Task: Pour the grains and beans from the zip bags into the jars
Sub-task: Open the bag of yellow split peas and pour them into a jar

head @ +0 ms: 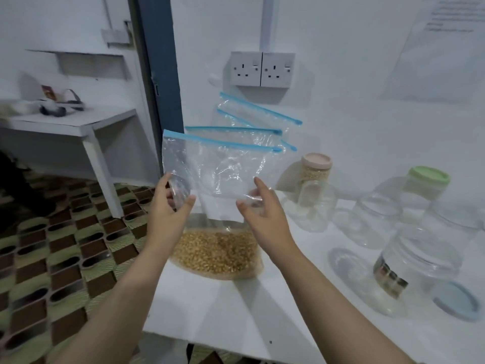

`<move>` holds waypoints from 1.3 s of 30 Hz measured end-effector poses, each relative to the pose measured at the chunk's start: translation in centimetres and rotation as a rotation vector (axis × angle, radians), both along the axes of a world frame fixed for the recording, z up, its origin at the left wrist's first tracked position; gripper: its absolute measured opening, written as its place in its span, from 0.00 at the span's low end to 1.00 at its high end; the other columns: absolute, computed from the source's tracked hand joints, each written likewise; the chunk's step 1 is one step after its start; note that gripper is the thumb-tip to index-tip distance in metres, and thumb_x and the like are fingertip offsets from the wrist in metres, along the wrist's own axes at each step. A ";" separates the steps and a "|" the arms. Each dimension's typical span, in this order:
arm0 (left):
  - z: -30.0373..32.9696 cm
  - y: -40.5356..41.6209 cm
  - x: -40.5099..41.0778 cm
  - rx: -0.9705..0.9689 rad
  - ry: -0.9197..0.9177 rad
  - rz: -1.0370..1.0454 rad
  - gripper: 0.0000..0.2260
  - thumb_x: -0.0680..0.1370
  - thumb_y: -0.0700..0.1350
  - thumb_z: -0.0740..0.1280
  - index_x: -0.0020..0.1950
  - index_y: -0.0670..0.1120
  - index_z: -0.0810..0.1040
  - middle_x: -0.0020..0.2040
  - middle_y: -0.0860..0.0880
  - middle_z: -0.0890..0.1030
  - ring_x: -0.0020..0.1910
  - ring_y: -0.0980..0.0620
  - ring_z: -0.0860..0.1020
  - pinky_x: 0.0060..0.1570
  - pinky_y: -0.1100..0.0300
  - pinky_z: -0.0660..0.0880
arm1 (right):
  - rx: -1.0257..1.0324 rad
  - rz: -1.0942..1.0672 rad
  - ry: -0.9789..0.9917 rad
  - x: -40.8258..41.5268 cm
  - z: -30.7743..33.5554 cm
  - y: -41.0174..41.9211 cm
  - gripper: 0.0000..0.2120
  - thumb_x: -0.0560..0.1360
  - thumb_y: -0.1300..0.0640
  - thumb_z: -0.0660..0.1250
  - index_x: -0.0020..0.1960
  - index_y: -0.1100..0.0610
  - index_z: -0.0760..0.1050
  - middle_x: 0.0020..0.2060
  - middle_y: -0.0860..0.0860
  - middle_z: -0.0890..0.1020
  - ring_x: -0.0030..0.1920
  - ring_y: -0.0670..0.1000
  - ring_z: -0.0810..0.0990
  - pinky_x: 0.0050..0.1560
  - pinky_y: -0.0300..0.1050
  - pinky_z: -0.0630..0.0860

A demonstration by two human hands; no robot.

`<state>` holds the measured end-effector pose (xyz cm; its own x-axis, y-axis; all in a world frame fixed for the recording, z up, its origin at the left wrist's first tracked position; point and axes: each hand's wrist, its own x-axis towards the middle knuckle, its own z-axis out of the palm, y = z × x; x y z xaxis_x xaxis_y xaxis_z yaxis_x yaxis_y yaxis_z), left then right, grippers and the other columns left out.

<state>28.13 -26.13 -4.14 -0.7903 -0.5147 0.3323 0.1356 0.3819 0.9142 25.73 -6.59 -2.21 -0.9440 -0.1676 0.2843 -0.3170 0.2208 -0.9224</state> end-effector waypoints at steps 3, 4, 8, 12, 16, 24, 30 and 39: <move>0.3 -0.2 -0.1 0.027 0.071 -0.009 0.25 0.79 0.42 0.69 0.73 0.57 0.68 0.56 0.48 0.74 0.52 0.53 0.75 0.58 0.48 0.77 | -0.054 -0.090 0.050 0.1 -0.2 -0.1 0.30 0.78 0.61 0.69 0.76 0.50 0.64 0.54 0.44 0.73 0.43 0.39 0.75 0.54 0.41 0.77; 0.4 -0.2 -0.1 0.029 0.092 -0.007 0.23 0.79 0.42 0.69 0.72 0.57 0.69 0.50 0.48 0.73 0.48 0.53 0.74 0.56 0.47 0.77 | -0.064 -0.112 0.063 0.2 -0.2 0.0 0.30 0.78 0.63 0.68 0.76 0.51 0.64 0.55 0.46 0.73 0.41 0.37 0.74 0.50 0.35 0.76; 0.9 0.0 0.2 0.034 0.176 -0.036 0.21 0.80 0.42 0.69 0.71 0.56 0.72 0.52 0.50 0.76 0.51 0.55 0.76 0.60 0.54 0.76 | -0.100 -0.201 0.115 0.6 -0.1 1.3 0.29 0.78 0.67 0.66 0.76 0.52 0.65 0.53 0.48 0.74 0.38 0.37 0.72 0.45 0.28 0.71; 1.6 1.8 0.5 0.023 0.217 -0.098 0.22 0.79 0.41 0.69 0.71 0.55 0.72 0.51 0.53 0.75 0.48 0.60 0.75 0.54 0.64 0.75 | -0.106 -0.259 0.146 1.1 -0.2 3.6 0.29 0.78 0.66 0.68 0.75 0.51 0.67 0.52 0.46 0.74 0.40 0.38 0.74 0.47 0.27 0.71; 1.5 4.7 0.6 0.069 0.234 -0.197 0.24 0.78 0.38 0.69 0.70 0.57 0.72 0.47 0.54 0.73 0.43 0.61 0.72 0.49 0.69 0.74 | -0.170 -0.329 0.182 1.9 0.1 7.3 0.27 0.78 0.67 0.67 0.74 0.51 0.69 0.51 0.46 0.76 0.42 0.39 0.75 0.47 0.30 0.73; -0.1 11.9 0.5 0.052 0.228 -0.334 0.24 0.78 0.42 0.70 0.66 0.66 0.69 0.45 0.53 0.71 0.43 0.56 0.71 0.51 0.63 0.71 | -0.169 -0.385 0.245 3.3 1.1 14.4 0.26 0.78 0.67 0.66 0.72 0.47 0.71 0.57 0.44 0.76 0.42 0.42 0.75 0.46 0.31 0.73; -1.0 13.8 0.8 -0.069 0.162 -0.206 0.24 0.79 0.41 0.69 0.72 0.56 0.69 0.51 0.56 0.69 0.45 0.60 0.72 0.51 0.68 0.71 | -0.150 -0.313 0.277 3.7 1.4 16.0 0.33 0.78 0.66 0.66 0.75 0.41 0.64 0.62 0.37 0.75 0.37 0.51 0.77 0.49 0.38 0.77; -1.9 16.5 0.9 -0.448 0.089 0.062 0.23 0.76 0.41 0.67 0.71 0.53 0.70 0.75 0.48 0.56 0.74 0.43 0.54 0.71 0.43 0.56 | -0.198 -0.219 0.294 2.6 3.9 17.0 0.28 0.77 0.67 0.67 0.71 0.43 0.71 0.57 0.42 0.81 0.43 0.53 0.78 0.51 0.58 0.80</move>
<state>29.05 -9.58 -6.07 -0.7210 -0.3504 0.5978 0.1705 0.7464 0.6433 28.33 10.41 1.69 -0.8253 0.1129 0.5533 -0.5381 0.1400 -0.8312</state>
